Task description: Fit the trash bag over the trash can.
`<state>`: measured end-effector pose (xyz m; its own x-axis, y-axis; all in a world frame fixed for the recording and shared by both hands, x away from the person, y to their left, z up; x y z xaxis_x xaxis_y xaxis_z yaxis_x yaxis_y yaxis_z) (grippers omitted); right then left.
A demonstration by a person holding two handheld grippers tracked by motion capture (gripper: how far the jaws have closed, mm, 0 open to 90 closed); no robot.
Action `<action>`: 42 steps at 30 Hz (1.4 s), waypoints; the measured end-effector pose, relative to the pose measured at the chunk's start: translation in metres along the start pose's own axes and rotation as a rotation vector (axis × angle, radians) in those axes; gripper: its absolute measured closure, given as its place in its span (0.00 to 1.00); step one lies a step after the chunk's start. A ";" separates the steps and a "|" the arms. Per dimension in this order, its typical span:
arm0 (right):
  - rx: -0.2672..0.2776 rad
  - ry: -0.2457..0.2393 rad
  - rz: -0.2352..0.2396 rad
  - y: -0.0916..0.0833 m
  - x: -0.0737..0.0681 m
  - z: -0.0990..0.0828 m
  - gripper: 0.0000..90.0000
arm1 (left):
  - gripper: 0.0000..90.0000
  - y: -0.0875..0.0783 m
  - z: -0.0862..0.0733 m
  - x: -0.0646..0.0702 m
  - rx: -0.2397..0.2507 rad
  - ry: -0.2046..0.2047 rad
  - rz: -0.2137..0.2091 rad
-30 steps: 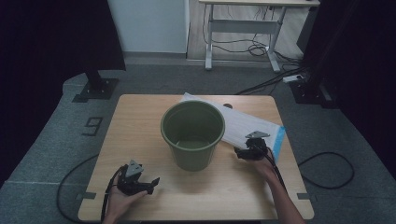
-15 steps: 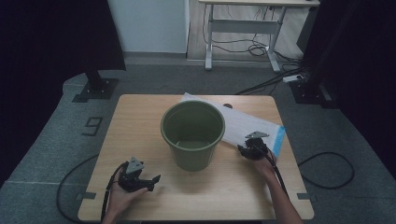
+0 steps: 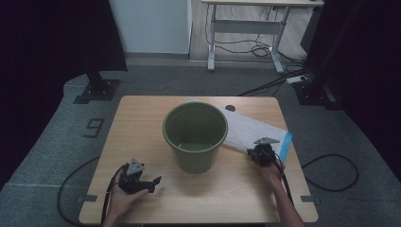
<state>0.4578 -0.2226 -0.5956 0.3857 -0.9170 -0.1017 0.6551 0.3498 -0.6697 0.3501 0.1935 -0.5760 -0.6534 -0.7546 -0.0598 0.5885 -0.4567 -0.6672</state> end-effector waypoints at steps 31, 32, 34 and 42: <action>0.103 0.019 -0.078 -0.112 -0.001 -0.077 0.65 | 0.13 -0.006 -0.002 0.001 0.017 -0.032 -0.003; 0.110 0.001 -0.068 -0.109 -0.007 -0.070 0.63 | 0.13 -0.006 -0.003 0.001 0.015 -0.031 -0.003; 0.114 -0.024 -0.039 -0.099 -0.020 -0.055 0.60 | 0.13 -0.005 -0.004 0.002 0.010 -0.028 -0.005; 0.119 -0.089 0.079 -0.047 -0.061 -0.007 0.59 | 0.13 -0.003 -0.003 0.002 0.011 -0.031 -0.008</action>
Point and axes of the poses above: each handheld gripper's, and its own axes: y roughly forward along the jaws, z roughly out of its top, x roughly to its right, the point moved 8 cm from there along y, roughly forward along the jaws, and after that the axes turned 7 degrees about y, right-handed, at the moved point
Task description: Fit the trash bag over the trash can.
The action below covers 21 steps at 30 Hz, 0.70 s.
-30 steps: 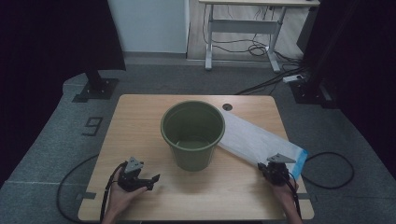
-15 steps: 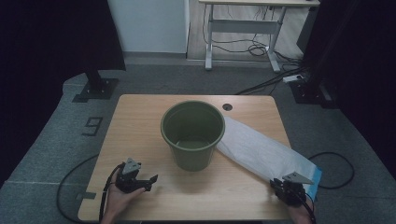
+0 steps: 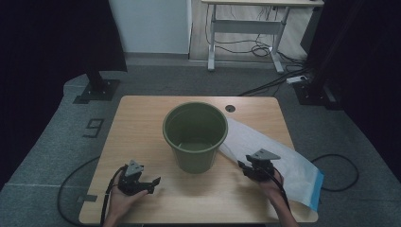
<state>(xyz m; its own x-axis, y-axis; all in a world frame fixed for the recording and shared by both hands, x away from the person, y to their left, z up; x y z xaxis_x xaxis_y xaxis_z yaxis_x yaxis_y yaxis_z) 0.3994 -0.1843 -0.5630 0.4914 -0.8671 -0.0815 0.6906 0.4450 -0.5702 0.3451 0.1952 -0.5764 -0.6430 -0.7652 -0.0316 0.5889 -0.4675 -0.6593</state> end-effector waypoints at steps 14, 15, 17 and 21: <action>-0.049 -0.008 0.041 0.062 -0.014 0.024 0.54 | 0.15 0.001 0.000 0.001 0.005 -0.004 -0.010; -0.055 -0.015 0.036 0.065 -0.015 0.025 0.54 | 0.15 0.001 0.000 0.001 0.006 -0.004 -0.010; -0.057 -0.010 0.037 0.071 -0.016 0.025 0.54 | 0.15 0.001 0.000 0.001 0.006 -0.004 -0.009; -0.103 -0.010 0.016 0.083 -0.013 0.015 0.54 | 0.15 0.001 -0.001 -0.001 0.007 -0.007 -0.007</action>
Point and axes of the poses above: each handheld gripper's, and its own axes: y roughly forward along the jaws, z roughly out of its top, x roughly to its right, the point moved 8 cm from there along y, roughly forward along the jaws, and after that the axes turned 7 degrees about y, right-handed, at the moved point
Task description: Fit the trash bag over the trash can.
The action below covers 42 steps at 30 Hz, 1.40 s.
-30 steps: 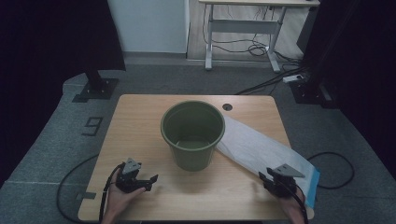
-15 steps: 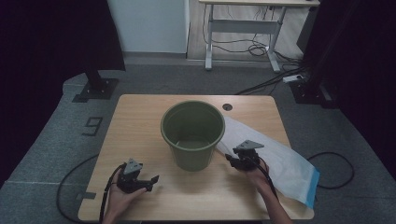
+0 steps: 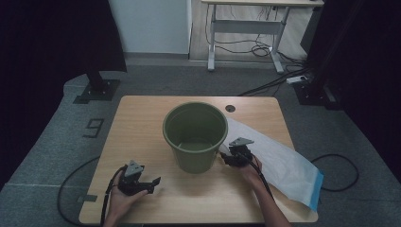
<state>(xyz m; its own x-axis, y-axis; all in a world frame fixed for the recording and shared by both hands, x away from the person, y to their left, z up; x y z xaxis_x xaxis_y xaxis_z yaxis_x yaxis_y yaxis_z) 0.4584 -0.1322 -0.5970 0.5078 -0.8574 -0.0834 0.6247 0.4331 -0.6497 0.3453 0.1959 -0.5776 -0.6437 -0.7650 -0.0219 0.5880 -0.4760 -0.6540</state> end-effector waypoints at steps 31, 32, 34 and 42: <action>-0.028 -0.010 0.008 -0.059 0.000 -0.030 0.46 | 0.16 -0.004 -0.004 -0.006 0.008 -0.029 0.003; -0.025 -0.020 0.007 -0.056 -0.002 -0.025 0.44 | 0.16 -0.004 -0.004 -0.006 0.007 -0.028 0.005; -0.023 -0.042 0.016 -0.048 -0.008 -0.017 0.42 | 0.16 -0.004 -0.004 -0.007 0.008 -0.032 0.005; -0.071 -0.065 -0.025 -0.023 -0.014 -0.014 0.49 | 0.16 -0.007 -0.005 -0.010 0.019 -0.044 0.008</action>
Point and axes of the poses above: each handheld gripper's, and its own axes: y roughly forward along the jaws, z roughly out of its top, x roughly to its right, the point moved 8 cm from there along y, roughly forward along the jaws, and after that the axes turned 7 degrees about y, right-handed, at the moved point
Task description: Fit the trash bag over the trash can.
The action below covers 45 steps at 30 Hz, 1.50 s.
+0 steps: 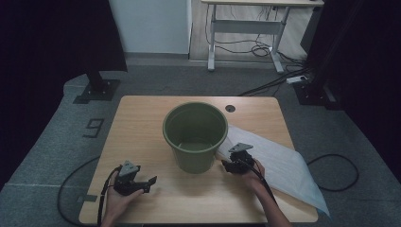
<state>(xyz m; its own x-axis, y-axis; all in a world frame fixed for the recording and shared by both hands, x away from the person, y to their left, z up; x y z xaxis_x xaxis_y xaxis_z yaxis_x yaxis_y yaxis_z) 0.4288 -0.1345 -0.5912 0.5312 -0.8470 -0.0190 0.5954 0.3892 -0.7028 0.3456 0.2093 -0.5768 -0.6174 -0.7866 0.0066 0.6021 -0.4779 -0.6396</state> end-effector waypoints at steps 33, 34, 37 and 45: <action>0.440 0.282 0.086 -0.112 0.051 0.060 0.99 | 0.16 0.001 -0.001 0.001 0.003 -0.015 0.001; 0.453 0.285 0.086 -0.116 0.051 0.062 0.99 | 0.16 0.001 -0.001 0.001 0.004 -0.015 0.002; 0.478 0.288 0.084 -0.126 0.051 0.068 0.99 | 0.16 0.001 -0.001 0.001 0.004 -0.017 0.002; 0.592 0.276 0.082 -0.172 0.050 0.099 0.99 | 0.16 0.000 0.000 0.001 0.007 -0.021 0.004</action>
<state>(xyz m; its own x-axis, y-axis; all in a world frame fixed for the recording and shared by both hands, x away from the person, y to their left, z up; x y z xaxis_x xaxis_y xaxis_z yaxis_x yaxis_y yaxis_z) 0.4127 -0.2082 -0.4010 0.4619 -0.8372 -0.2929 0.8322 0.5233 -0.1832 0.3447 0.2092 -0.5770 -0.6046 -0.7963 0.0200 0.6079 -0.4775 -0.6344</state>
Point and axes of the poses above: each handheld gripper's, and its own axes: y roughly forward along the jaws, z roughly out of its top, x roughly to its right, the point moved 8 cm from there along y, roughly forward along the jaws, and after that the axes turned 7 degrees about y, right-handed, at the moved point
